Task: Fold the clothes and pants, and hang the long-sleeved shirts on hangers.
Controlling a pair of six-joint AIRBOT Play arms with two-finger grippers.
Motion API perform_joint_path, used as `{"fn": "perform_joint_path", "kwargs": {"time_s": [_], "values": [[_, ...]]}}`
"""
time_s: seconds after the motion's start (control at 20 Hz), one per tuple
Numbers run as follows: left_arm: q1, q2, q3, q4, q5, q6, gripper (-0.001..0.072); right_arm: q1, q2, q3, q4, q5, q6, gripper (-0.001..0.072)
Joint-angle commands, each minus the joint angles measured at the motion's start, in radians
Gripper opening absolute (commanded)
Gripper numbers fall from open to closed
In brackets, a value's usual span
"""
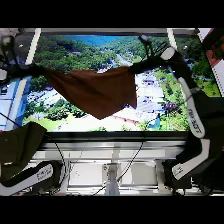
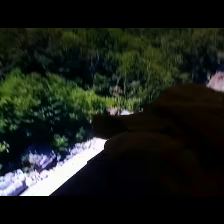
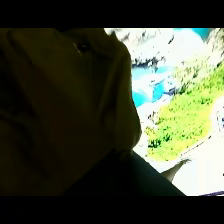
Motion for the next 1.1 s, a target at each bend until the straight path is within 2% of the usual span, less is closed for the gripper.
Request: {"fn": "perform_joint_path", "kwargs": {"time_s": [0.0,0.15,0.35,0.5,0.65,0.75,0.9,1.05], "values": [[0.001,0.117,0.001,-0.023,0.220,0.000,0.0028,0.000,0.172,0.000,0.004,-0.023,0.001,0.0018],[0.000,0.234,0.001,-0.023,0.359,0.000,0.0028,0.006,0.323,0.000,0.005,-0.006,0.003,0.0018],[-0.003,0.388,0.001,-0.023,0.464,0.000,0.0027,0.046,0.510,0.000,0.006,0.109,0.007,0.0018],[-0.003,0.428,0.001,-0.023,0.419,0.000,0.0027,0.085,0.604,-0.004,-0.002,0.161,0.043,0.0018],[-0.003,0.375,0.001,-0.024,0.267,-0.001,0.0027,0.095,0.634,-0.032,-0.016,0.179,0.067,0.0018],[-0.005,0.299,0.001,-0.027,0.169,-0.014,0.0028,0.095,0.626,-0.075,-0.079,0.178,0.094,0.0017],[-0.039,0.137,0.001,-0.051,0.134,-0.031,0.0028,0.094,0.613,-0.216,-0.256,0.073,0.139,0.0018],[-0.106,-0.048,0.001,-0.143,0.223,-0.030,0.0027,0.085,0.584,-0.404,-0.359,-0.177,0.193,0.0018]]}}
